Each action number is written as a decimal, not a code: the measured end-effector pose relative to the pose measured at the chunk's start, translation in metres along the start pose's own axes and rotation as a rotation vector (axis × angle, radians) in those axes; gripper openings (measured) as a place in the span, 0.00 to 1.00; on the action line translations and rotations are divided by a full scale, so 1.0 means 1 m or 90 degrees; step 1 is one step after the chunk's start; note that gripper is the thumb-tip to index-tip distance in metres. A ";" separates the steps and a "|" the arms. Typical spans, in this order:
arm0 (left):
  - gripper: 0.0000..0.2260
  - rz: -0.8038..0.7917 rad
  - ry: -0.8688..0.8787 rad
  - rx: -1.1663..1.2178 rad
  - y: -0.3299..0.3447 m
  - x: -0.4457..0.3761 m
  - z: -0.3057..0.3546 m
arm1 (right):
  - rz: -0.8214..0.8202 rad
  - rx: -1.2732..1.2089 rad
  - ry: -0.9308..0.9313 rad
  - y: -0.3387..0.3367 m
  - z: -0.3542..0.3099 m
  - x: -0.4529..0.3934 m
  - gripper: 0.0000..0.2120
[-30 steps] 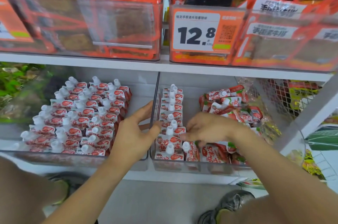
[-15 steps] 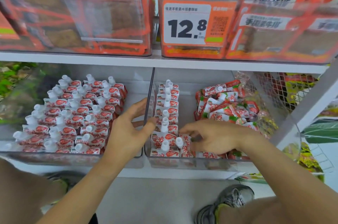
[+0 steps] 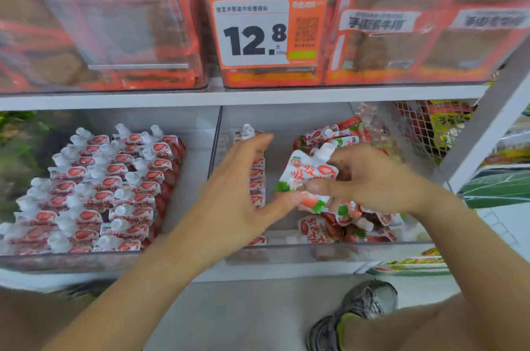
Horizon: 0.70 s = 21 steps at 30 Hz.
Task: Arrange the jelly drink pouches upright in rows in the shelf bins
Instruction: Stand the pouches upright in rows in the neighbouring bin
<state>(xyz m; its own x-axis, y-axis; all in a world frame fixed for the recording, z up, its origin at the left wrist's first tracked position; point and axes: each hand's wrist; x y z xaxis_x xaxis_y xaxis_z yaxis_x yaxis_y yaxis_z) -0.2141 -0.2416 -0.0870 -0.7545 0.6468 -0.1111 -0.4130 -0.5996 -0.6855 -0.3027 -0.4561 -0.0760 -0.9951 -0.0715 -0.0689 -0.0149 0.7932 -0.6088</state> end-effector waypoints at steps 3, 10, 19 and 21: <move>0.25 -0.083 -0.031 -0.006 0.013 -0.016 -0.001 | 0.005 -0.206 0.036 0.004 0.002 0.005 0.10; 0.11 0.039 -0.127 0.118 0.008 -0.014 -0.004 | 0.079 0.344 0.100 -0.021 0.024 0.025 0.24; 0.09 0.025 -0.206 0.220 0.000 0.002 -0.002 | -0.011 0.460 -0.063 0.023 0.036 0.010 0.29; 0.10 0.014 -0.208 0.227 0.001 0.004 -0.003 | -0.095 0.469 -0.046 0.023 0.045 0.003 0.23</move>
<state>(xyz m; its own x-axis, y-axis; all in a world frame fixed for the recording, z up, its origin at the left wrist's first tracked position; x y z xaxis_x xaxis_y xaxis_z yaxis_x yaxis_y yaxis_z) -0.2161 -0.2380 -0.0906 -0.8619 0.4851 0.1477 -0.5015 -0.7722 -0.3900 -0.3015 -0.4654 -0.1263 -0.9784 -0.2060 0.0191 -0.0537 0.1639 -0.9850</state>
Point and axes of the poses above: each hand's wrist, its own x-axis away from the middle knuckle, its own y-axis out of the palm, z = x × y, and after that the axes turned 9 degrees about -y, right-handed
